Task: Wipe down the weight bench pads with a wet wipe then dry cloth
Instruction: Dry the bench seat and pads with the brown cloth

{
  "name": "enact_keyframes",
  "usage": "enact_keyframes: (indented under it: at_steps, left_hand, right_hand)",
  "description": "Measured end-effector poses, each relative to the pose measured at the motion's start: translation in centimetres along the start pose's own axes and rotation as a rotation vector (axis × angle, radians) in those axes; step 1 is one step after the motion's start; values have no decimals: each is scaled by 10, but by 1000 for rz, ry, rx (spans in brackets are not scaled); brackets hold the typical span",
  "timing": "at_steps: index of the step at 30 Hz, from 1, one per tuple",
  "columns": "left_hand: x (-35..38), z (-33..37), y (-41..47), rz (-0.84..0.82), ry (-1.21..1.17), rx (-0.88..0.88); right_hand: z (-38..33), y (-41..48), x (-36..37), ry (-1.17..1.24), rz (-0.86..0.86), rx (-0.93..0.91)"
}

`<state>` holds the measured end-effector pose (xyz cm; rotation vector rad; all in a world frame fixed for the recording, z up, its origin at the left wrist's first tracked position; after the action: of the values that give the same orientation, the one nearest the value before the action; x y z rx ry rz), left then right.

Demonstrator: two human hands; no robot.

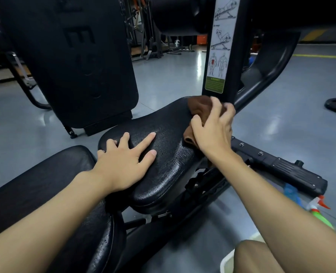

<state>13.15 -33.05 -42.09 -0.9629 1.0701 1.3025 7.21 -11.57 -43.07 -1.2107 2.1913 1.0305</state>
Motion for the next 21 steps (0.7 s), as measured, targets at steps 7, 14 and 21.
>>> enact_keyframes:
  at_steps: [7,14,21]
  left_hand:
    - [-24,-26,31,-110,-102,77]
    - [-40,-43,51,-365,-320,93]
    - [-38,-47,55,-444,-360,-141]
  right_hand:
    - [7,-9,4,29,-70,47]
    - [-15,35,-11,-299,-269,83]
    - [-20,20,-11,-130,-269,291]
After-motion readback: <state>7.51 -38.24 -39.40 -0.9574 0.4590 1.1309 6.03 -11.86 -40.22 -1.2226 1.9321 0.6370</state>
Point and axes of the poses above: each hand's wrist, its own y-axis towards the middle knuckle, its own x-axis out of the palm, z = x × y, the point moved 1 cm from there along y, towards the middle knuckle, and after that the axes turned 12 degrees about -y, right-handed, at the moved point
